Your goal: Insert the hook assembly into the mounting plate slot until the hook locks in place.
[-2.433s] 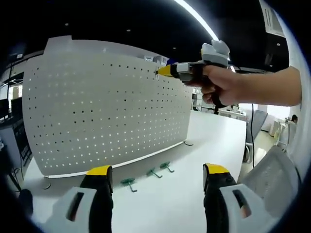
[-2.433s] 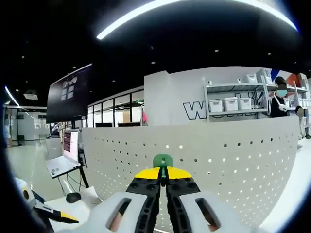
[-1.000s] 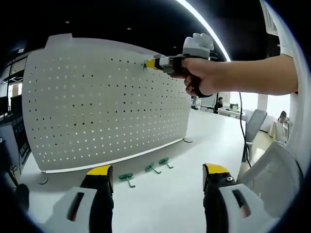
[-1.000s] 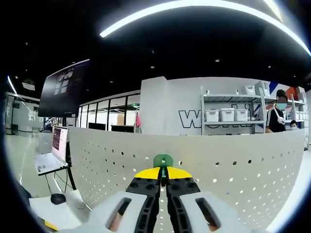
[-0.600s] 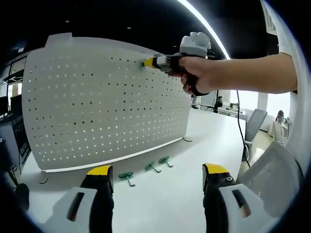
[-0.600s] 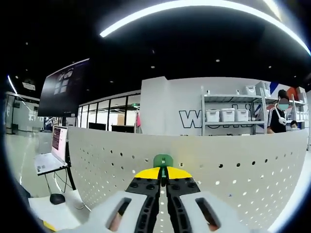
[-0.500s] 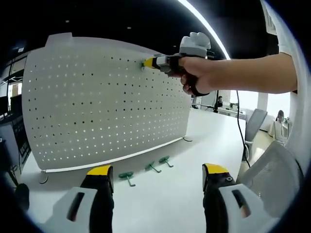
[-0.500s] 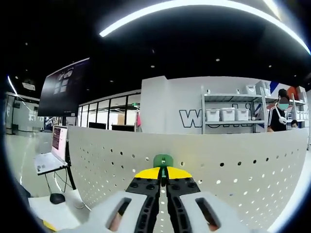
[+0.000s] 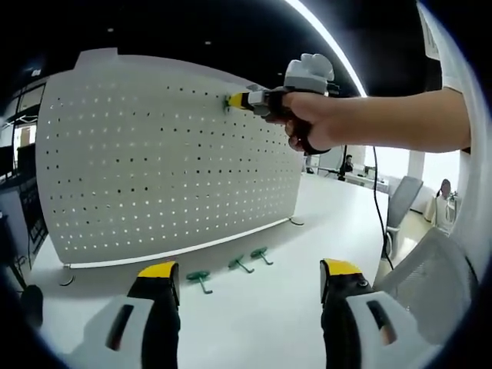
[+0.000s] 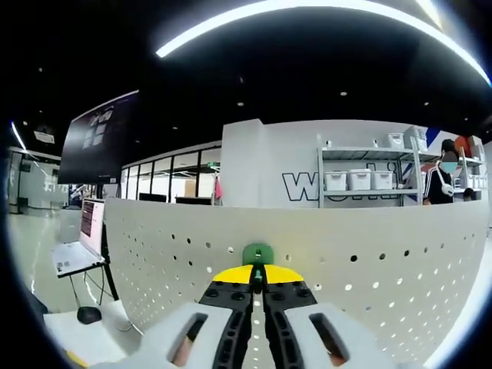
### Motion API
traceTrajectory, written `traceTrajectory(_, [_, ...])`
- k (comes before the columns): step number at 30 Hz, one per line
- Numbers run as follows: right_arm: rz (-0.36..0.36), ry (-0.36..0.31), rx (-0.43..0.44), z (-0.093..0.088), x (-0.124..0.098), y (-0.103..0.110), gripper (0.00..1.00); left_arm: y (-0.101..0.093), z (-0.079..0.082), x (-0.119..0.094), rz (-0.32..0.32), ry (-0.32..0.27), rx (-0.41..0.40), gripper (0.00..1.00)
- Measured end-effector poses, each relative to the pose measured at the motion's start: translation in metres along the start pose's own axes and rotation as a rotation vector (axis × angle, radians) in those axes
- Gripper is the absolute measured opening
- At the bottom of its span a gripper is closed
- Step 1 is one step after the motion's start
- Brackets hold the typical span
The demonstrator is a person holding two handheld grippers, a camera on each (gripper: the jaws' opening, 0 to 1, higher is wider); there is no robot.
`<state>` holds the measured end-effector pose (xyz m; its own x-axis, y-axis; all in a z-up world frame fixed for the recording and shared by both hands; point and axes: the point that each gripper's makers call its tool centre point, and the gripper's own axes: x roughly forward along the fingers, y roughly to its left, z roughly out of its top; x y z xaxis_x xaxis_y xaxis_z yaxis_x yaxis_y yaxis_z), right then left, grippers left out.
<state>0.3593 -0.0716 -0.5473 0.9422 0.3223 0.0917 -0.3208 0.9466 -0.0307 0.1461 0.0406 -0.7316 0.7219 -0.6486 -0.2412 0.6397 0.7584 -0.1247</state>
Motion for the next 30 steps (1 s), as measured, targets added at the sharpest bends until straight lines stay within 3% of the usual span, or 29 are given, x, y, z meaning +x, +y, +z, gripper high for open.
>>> traceTrajectory(5, [-0.033, -0.002, 0.005, 0.0, 0.0004, 0.0004, 0.01, -0.0014, 0.0004, 0.0006, -0.004, 0.0, 0.0, 0.76])
traceTrajectory(15, [-0.191, -0.015, 0.017, -0.0036, 0.0037, -0.0007, 0.01, -0.0056, -0.0032, 0.0005, -0.022, 0.012, 0.0, 0.75])
traceTrajectory(30, [-0.268, -0.019, 0.062, -0.0071, 0.0034, -0.0028, 0.01, -0.0067, -0.0038, 0.0008, -0.029, 0.008, 0.0, 0.75])
